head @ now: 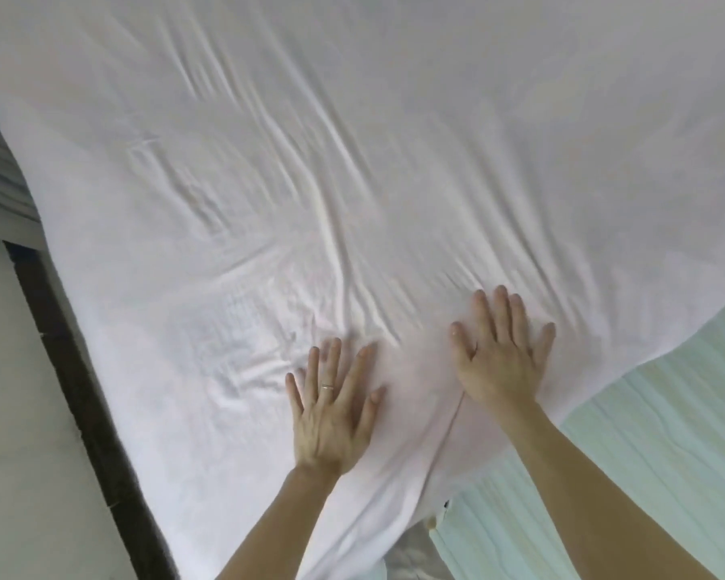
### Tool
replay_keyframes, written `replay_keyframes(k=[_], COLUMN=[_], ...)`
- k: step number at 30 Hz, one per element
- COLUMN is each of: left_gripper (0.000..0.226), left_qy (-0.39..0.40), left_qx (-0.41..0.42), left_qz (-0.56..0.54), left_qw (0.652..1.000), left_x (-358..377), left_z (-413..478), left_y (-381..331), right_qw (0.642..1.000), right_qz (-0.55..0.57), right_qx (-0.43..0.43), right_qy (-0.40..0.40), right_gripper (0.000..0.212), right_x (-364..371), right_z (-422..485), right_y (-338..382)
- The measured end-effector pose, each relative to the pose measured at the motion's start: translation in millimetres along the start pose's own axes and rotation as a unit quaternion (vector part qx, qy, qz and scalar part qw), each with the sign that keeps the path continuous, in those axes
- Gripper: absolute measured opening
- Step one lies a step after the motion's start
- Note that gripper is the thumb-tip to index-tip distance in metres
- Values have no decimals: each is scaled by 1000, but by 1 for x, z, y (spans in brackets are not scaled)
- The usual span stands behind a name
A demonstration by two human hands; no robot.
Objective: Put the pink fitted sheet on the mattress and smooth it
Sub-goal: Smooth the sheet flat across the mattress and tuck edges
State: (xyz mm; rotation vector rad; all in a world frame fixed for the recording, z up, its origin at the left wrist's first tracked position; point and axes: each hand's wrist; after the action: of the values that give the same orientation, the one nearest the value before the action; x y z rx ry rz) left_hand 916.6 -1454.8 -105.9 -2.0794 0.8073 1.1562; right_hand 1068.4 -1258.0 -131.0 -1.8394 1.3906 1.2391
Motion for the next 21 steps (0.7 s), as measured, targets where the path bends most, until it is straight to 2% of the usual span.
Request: replay_keyframes(k=[2,4,6,8,10,12,14,18,21], left_gripper=[62,60,60,61,64,67,69,71,71], left_qy=[-9,0,17,25,15,5,5,23,53], left_qx=[-49,-87,-114,-132,-146,-146,-137,-159,-203], left_qz=[-6,-15,-13,-1,-15,-25,-24,-3,3], left_qw=[999,996,993,991,989,989,990,987,978], left_x=[-7,-17,-19,-12,1,11,18,23,17], left_z=[2,11,20,22,19,12,-1,-39,-67], left_y=[23,49,64,65,56,52,60,92,118], right_qw=[996,992,992,995,989,974,968,990,992], right_qz=[5,7,21,32,15,-33,-62,-73,-96], right_qx=[88,120,121,43,-93,-206,-238,-119,-44], right_qy=[31,49,-2,-86,-116,-92,-48,-13,64], right_gripper=[76,81,79,72,71,75,77,79,79], right_x=[-9,-17,-22,-19,-7,7,19,24,7], right_z=[-6,-5,-1,0,-4,-8,-11,-16,-24], right_y=[-34,-41,-23,12,58,93,95,26,-7])
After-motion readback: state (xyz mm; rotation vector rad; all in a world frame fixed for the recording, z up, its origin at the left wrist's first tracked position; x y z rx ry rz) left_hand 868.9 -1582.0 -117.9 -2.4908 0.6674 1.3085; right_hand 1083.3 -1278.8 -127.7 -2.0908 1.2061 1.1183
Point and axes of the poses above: each hand's wrist, its own z-axis towards the middle knuckle, its own x-axis out of the palm, y = z × x, and after that the axes turned 5 degrees about y, right-handed
